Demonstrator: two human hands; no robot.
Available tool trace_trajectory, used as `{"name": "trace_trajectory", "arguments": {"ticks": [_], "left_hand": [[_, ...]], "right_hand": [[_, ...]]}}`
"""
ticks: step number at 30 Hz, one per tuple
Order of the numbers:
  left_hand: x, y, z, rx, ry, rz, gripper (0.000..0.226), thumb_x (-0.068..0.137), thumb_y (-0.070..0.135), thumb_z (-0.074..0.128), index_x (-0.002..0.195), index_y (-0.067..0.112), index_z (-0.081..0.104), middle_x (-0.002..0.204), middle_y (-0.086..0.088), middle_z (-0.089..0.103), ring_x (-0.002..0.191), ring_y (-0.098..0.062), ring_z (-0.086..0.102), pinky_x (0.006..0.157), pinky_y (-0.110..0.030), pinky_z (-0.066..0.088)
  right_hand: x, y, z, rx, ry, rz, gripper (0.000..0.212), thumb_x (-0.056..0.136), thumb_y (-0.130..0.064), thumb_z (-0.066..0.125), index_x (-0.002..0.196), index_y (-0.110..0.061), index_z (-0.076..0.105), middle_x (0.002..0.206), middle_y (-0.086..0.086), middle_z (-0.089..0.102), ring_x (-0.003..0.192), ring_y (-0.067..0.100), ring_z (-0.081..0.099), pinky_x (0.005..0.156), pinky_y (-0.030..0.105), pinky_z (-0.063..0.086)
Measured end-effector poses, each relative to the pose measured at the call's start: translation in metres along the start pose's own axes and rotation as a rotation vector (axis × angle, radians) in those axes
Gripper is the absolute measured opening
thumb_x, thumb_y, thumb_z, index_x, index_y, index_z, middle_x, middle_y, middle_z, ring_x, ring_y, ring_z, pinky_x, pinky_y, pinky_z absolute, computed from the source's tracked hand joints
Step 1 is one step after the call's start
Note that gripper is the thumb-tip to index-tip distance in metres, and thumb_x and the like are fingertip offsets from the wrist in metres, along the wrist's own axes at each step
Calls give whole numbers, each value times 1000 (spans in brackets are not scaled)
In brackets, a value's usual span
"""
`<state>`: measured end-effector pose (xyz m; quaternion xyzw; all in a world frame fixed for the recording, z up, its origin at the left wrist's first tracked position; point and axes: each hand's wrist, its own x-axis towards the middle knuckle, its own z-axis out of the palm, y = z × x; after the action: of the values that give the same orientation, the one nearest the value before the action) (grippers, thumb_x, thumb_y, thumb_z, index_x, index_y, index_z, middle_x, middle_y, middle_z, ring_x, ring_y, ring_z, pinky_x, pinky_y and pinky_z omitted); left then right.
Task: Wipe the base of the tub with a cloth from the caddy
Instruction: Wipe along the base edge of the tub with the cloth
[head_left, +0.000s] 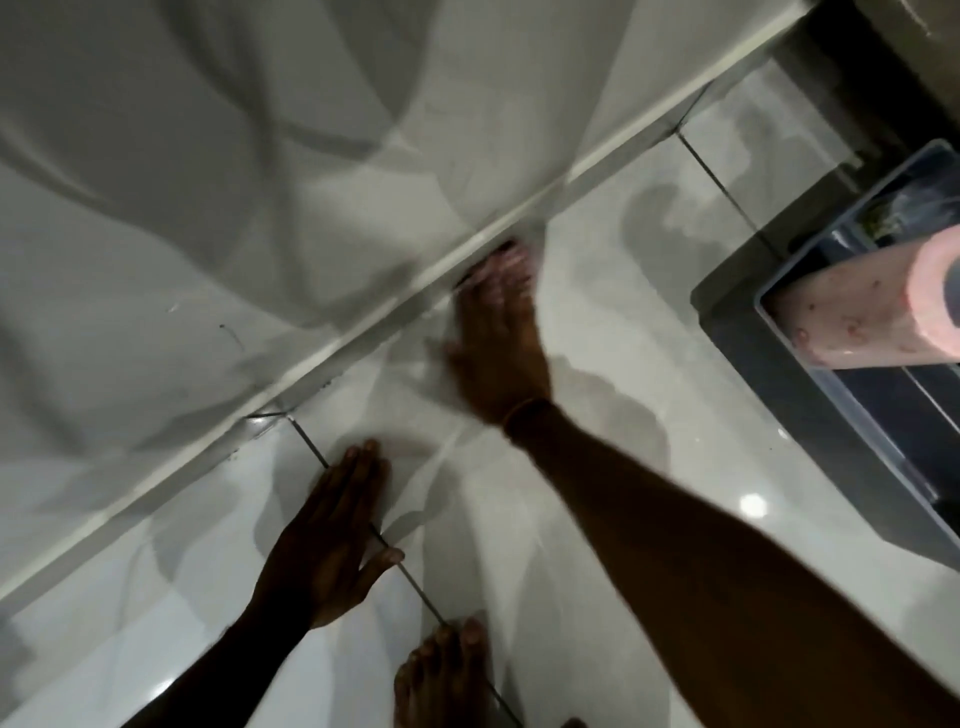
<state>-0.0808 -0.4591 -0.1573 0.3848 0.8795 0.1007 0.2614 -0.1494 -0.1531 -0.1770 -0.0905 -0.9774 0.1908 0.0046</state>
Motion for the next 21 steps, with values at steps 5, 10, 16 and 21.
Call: {"name": "trace_trajectory", "arguments": {"ticks": [5, 10, 16, 21], "left_hand": [[-5, 3, -5, 0, -36, -20, 97, 99, 73, 37, 165, 6, 13, 175, -17, 11, 162, -33, 7, 126, -57, 28], [-8, -4, -6, 16, -45, 28, 97, 100, 74, 34, 166, 8, 9, 176, -12, 3, 163, -29, -1, 129, -52, 18], [-16, -10, -2, 83, -45, 47, 96, 100, 75, 30, 165, 8, 12, 173, -18, 13, 160, -37, 10, 130, -43, 8], [-22, -15, 0, 77, -62, 45, 98, 99, 77, 29, 166, 8, 8, 174, -16, 9, 162, -34, 8, 130, -44, 10]], "right_hand": [[-48, -69, 19, 13, -336, -316, 71, 106, -55, 32, 166, -18, 24, 175, 10, 26, 164, 35, 18, 135, 55, 16], [-19, -26, -3, -33, -235, -58, 72, 106, -55, 22, 164, -15, 31, 173, 15, 29, 163, 40, 19, 133, 57, 18], [-46, -84, 18, 35, -390, -351, 71, 105, -53, 25, 165, -15, 30, 172, 14, 33, 161, 38, 25, 131, 58, 22], [-39, -76, 15, -59, -404, -348, 76, 103, -60, 26, 166, -17, 22, 173, 13, 30, 161, 39, 24, 133, 58, 16]]}}
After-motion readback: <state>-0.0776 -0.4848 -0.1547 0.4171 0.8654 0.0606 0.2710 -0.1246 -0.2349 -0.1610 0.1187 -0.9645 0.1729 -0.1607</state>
